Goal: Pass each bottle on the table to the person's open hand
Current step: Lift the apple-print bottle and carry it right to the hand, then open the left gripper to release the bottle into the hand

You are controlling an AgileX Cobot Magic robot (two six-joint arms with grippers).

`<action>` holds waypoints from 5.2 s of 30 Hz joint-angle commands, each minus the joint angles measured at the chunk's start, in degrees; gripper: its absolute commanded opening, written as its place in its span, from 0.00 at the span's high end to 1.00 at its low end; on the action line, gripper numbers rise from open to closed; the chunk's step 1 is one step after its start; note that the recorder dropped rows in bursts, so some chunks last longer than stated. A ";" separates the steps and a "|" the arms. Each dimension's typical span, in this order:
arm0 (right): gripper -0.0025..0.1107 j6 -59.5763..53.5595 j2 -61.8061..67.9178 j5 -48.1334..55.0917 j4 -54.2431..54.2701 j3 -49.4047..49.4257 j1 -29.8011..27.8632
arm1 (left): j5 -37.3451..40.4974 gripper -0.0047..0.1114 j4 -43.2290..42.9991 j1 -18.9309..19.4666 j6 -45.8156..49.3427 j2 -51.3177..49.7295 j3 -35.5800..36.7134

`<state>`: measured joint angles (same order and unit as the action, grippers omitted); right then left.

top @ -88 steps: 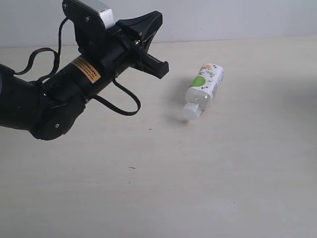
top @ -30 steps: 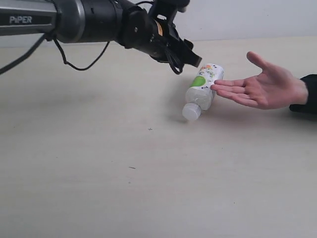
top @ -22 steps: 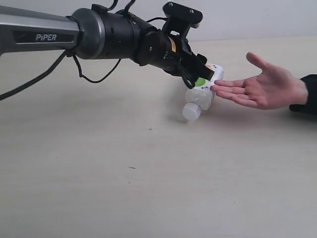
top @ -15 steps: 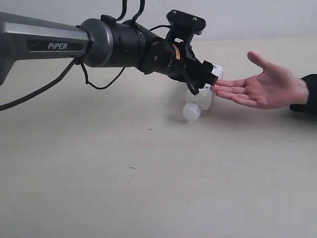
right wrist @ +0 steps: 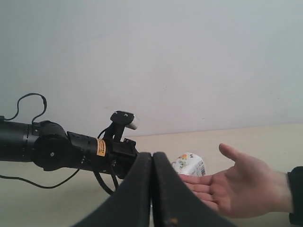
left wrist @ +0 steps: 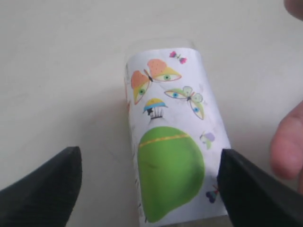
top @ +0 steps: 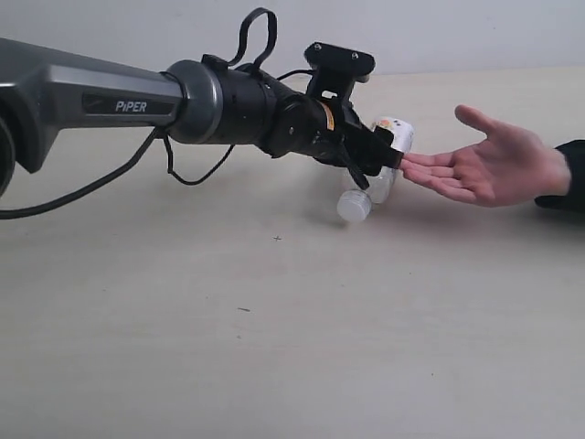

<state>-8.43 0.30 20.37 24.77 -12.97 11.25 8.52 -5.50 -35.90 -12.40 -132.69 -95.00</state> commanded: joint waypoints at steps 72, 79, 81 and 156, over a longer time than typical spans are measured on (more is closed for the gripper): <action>0.97 -0.41 -0.30 0.13 0.32 0.05 0.09 | 3.94 0.96 -2.00 -5.39 42.70 7.81 -0.97; 0.97 -0.41 -0.30 0.13 0.32 0.05 0.09 | 3.96 0.96 2.15 -5.39 58.29 7.81 -0.97; 0.97 -0.41 -0.30 0.13 0.32 0.05 0.09 | 2.83 0.96 6.26 -5.39 40.23 8.05 -0.97; 0.97 -0.41 -0.30 1.84 0.46 0.05 0.09 | -46.69 0.96 49.42 -23.22 -38.59 -2.01 12.21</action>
<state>-8.43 0.30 22.12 25.20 -12.97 11.25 -38.90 43.87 -59.34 -51.40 -134.91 -82.44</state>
